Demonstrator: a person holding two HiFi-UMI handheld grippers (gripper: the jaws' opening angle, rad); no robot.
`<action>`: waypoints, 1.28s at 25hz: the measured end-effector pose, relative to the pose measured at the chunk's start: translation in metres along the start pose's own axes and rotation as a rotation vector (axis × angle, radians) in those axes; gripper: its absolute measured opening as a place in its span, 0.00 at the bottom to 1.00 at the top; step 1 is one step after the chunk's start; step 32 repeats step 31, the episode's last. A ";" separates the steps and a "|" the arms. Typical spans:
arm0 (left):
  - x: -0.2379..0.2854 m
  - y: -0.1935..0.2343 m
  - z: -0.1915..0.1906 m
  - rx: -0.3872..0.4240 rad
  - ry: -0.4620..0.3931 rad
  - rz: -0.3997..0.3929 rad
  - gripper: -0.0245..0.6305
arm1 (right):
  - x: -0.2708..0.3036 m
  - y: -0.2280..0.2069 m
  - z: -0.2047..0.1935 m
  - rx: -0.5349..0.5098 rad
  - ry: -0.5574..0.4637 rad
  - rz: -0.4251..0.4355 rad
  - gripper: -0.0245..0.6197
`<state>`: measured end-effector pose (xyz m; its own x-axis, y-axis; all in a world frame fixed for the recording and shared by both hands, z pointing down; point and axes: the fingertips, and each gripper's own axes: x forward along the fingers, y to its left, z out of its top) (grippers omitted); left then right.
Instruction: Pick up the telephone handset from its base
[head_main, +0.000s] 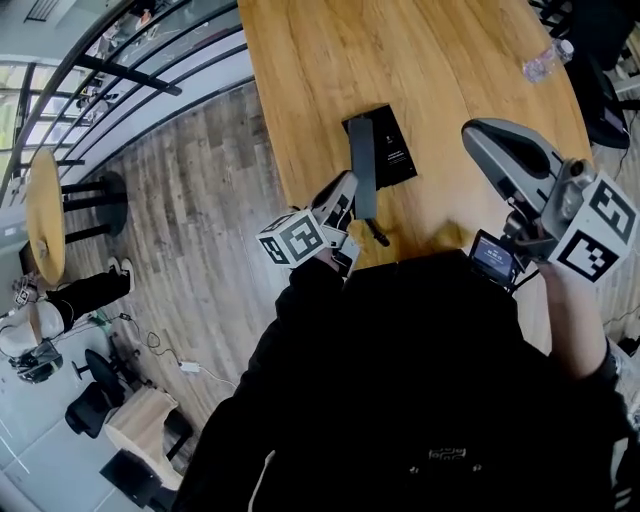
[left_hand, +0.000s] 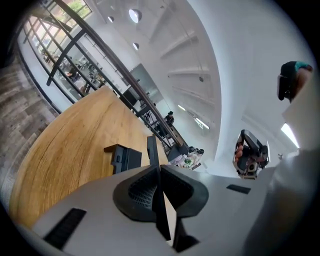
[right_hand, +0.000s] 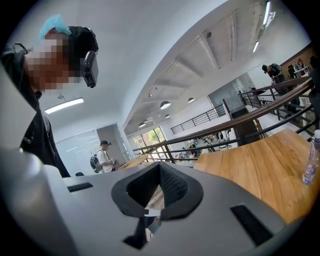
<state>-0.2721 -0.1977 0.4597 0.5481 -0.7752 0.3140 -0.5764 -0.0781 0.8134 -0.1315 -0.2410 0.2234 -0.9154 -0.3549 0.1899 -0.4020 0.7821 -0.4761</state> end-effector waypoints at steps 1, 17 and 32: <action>-0.005 -0.004 0.003 0.002 -0.012 -0.007 0.08 | 0.001 0.005 0.001 -0.009 -0.002 0.005 0.06; -0.070 -0.041 0.037 0.020 -0.188 -0.082 0.08 | 0.019 0.056 -0.002 -0.101 0.012 0.042 0.06; -0.085 -0.046 0.030 0.037 -0.186 -0.095 0.08 | 0.021 0.075 -0.016 -0.101 0.027 0.061 0.06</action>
